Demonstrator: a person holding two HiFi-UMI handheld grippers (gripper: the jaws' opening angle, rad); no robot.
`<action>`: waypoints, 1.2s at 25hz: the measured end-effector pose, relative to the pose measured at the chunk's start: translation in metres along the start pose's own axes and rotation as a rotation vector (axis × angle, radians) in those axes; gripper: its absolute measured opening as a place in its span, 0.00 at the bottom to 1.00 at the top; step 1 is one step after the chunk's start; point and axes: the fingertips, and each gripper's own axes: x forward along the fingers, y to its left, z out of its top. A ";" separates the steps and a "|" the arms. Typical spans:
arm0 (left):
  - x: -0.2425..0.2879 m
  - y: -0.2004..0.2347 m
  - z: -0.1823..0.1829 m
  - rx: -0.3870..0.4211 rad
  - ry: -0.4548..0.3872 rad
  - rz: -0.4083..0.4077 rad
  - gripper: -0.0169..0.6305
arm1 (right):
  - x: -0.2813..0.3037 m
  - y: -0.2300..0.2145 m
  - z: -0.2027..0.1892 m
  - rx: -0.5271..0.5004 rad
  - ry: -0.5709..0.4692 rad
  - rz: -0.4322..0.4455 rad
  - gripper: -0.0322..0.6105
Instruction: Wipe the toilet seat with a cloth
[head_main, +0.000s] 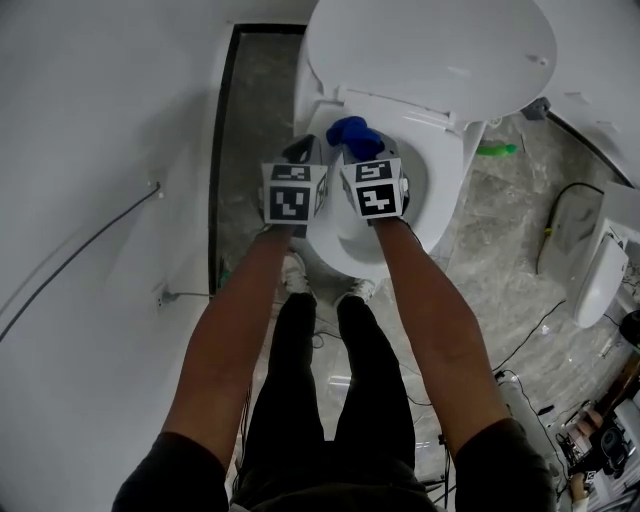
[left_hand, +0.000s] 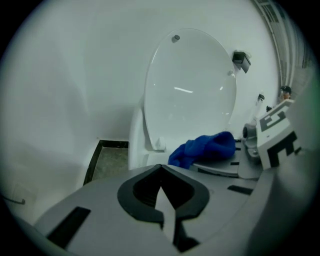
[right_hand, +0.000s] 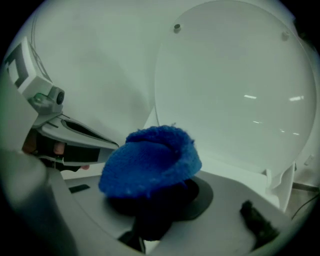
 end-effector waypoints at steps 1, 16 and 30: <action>0.003 0.001 0.003 0.002 0.003 0.000 0.04 | 0.007 0.000 0.004 -0.011 0.007 0.005 0.20; 0.023 -0.025 0.003 -0.028 0.015 -0.017 0.04 | 0.022 -0.057 -0.010 0.080 0.054 -0.064 0.20; 0.037 -0.103 -0.013 -0.028 0.060 -0.106 0.04 | -0.035 -0.158 -0.069 0.248 0.093 -0.226 0.20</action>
